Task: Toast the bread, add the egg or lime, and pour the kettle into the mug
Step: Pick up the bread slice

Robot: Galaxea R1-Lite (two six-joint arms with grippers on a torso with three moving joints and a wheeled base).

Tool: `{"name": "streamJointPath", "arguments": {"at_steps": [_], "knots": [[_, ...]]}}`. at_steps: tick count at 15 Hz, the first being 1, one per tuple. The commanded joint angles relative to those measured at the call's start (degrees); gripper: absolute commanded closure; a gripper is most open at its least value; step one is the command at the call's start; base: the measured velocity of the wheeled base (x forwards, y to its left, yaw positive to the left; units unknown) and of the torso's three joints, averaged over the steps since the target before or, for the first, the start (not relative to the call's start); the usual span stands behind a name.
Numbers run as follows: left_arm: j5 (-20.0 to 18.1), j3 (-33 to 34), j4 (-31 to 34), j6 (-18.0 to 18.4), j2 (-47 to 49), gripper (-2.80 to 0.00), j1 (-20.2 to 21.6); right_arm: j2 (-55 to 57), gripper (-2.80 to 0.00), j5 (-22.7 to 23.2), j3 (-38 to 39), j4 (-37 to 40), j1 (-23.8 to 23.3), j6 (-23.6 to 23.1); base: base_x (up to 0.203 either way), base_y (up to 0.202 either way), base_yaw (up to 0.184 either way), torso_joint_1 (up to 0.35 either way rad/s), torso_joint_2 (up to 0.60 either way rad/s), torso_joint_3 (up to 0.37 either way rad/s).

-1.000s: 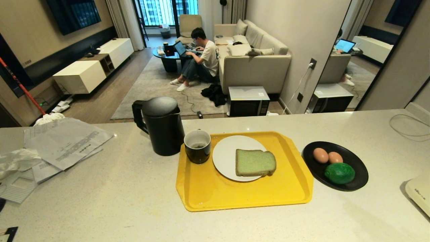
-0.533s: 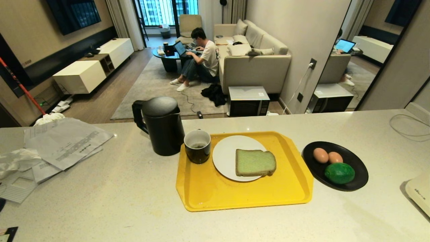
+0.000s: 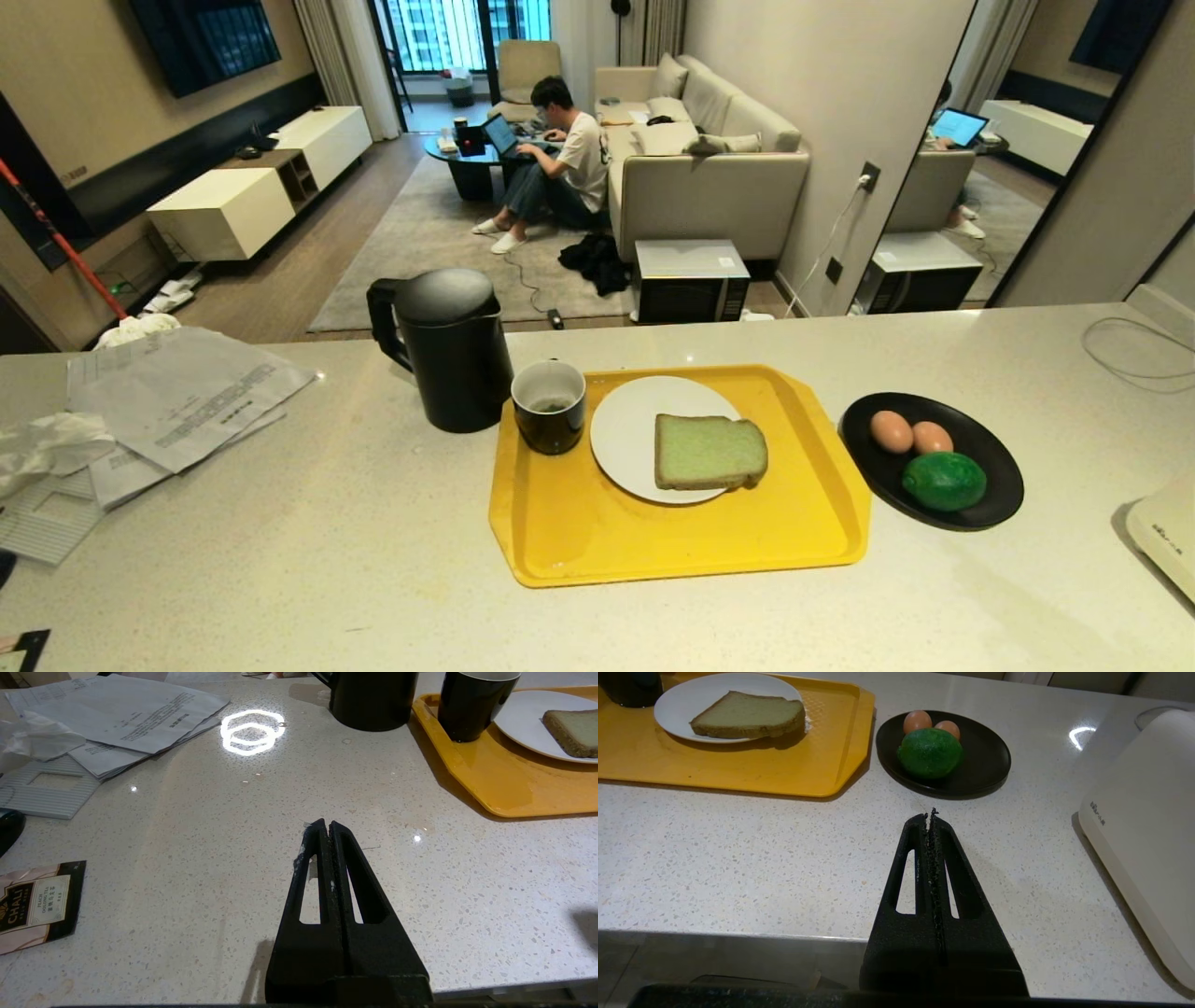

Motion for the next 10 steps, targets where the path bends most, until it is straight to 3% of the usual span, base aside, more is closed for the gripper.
{"name": "streamJointPath", "arguments": {"at_steps": [1, 3, 10], "knots": [[0.0, 0.0, -0.1, 0.0, 0.0, 0.00, 0.0, 0.0, 0.00, 0.3, -2.0, 0.8, 0.0, -0.5, 0.000, 0.000, 0.000, 0.000, 0.00, 0.000], [0.0, 0.0, 0.0, 0.0, 0.0, 0.00, 0.0, 0.0, 0.00, -0.2, -4.8, 4.9, 0.0, -0.5, 0.000, 0.000, 0.000, 0.000, 0.00, 0.000], [0.0, 0.0, 0.0, 0.0, 0.0, 0.00, 0.0, 3.4, 0.00, 2.6, -13.0, 5.6, 0.0, -1.6, 0.000, 0.000, 0.000, 0.000, 0.00, 0.000]]}}
